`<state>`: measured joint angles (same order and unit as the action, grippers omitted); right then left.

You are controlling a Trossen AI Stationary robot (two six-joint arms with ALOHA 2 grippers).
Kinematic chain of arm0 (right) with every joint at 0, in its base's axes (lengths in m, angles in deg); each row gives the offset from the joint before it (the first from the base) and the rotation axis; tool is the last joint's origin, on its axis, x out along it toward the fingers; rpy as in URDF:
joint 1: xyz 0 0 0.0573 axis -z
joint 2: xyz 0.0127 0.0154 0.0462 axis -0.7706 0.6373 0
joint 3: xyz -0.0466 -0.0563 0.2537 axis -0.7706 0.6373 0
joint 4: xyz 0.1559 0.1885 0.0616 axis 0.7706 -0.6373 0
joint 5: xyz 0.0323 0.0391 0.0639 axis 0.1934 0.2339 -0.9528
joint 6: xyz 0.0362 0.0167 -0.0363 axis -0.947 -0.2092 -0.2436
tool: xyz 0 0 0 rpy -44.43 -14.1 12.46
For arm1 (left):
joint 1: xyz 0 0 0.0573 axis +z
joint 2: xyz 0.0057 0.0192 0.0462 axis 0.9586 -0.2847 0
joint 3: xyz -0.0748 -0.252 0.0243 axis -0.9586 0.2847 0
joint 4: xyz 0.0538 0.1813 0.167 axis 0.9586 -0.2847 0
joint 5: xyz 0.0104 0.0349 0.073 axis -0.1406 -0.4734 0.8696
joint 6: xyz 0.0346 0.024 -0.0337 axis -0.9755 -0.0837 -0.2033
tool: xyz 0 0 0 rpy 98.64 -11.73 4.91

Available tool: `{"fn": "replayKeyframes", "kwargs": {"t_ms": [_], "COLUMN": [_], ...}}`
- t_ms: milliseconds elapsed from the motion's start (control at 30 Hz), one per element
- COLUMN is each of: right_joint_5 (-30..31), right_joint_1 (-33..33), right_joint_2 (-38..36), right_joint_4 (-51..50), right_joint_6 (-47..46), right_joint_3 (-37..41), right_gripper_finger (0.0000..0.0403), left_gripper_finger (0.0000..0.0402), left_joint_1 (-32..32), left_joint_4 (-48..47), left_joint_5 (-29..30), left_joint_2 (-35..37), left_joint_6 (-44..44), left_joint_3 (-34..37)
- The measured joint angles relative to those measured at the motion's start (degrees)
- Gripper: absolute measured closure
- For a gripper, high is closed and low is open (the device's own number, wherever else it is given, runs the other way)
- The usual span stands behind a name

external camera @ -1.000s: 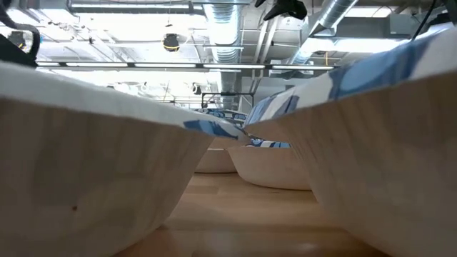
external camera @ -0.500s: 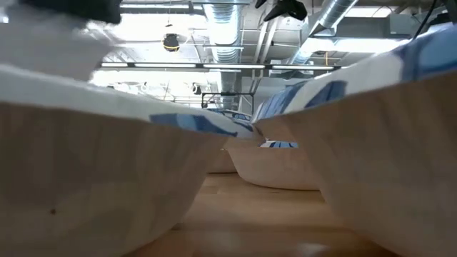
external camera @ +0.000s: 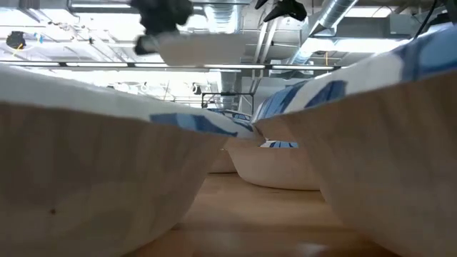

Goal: Nest bowls inside each other
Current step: Stack the blue bowl on top of the blue bowls

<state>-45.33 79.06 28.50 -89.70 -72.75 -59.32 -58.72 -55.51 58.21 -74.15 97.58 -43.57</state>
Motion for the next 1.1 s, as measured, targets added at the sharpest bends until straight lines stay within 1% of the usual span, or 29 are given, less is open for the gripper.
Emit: {"fn": "replayKeyframes", "kwargs": {"t_ms": [67, 200, 333, 433, 500, 600, 733, 800, 933, 1033, 1100], "right_joint_5": [0.00, 0.02, 0.06, 1.73, 2.97, 3.21, 3.19, 3.20, 3.19, 3.19, 3.17], "right_joint_1": [0.02, -0.33, -0.77, -1.27, -1.67, -2.05, -2.06, -2.03, -2.03, -2.05, -2.03], "right_joint_2": [0.02, 0.02, 0.02, 0.02, 0.02, 0.02, 0.02, 0.02, 0.02, 0.02, 0.02], "right_joint_4": [-0.16, -1.70, -4.26, -5.59, -5.97, -5.72, -5.13, -5.13, -5.13, -5.15, -5.17], "right_joint_6": [0.02, 0.05, 1.08, 1.51, 1.57, 1.70, 1.73, 2.23, 2.56, 2.57, 2.57], "right_joint_3": [0.00, 0.00, 0.00, 0.00, 0.00, 0.00, 0.00, 0.00, 0.00, 0.00, 0.00], "right_gripper_finger": [0.0173, 0.0173, 0.0173, 0.0173, 0.0173, 0.0173, 0.0173, 0.0173, 0.0173, 0.0173, 0.0173], "left_gripper_finger": [0.0401, 0.0401, 0.0401, 0.0401, 0.0401, 0.0401, 0.0401, 0.0401, 0.0401, 0.0401, 0.0401], "left_joint_1": [2.24, 5.58, 6.95, 6.92, 6.89, 7.67, 8.98, 9.39, 9.54, 8.68, 7.95], "left_joint_4": [-1.01, -2.04, -2.22, -0.65, 0.56, 0.79, 1.11, 0.70, 0.24, 0.70, 0.44], "left_joint_5": [-0.36, -5.07, -6.61, -6.68, -5.53, -3.20, -2.84, -3.27, -6.09, -8.55, -9.21], "left_joint_2": [-5.03, -13.66, -18.65, -19.22, -19.21, -19.21, -19.21, -19.21, -20.22, -21.60, -22.63], "left_joint_6": [-3.42, -8.78, -11.57, -13.15, -13.66, -14.50, -14.75, -14.74, -14.71, -14.78, -15.10], "left_joint_3": [-2.58, -4.16, -4.16, -4.19, -4.25, -4.25, -4.01, -3.88, -3.83, -3.81, -3.81]}}
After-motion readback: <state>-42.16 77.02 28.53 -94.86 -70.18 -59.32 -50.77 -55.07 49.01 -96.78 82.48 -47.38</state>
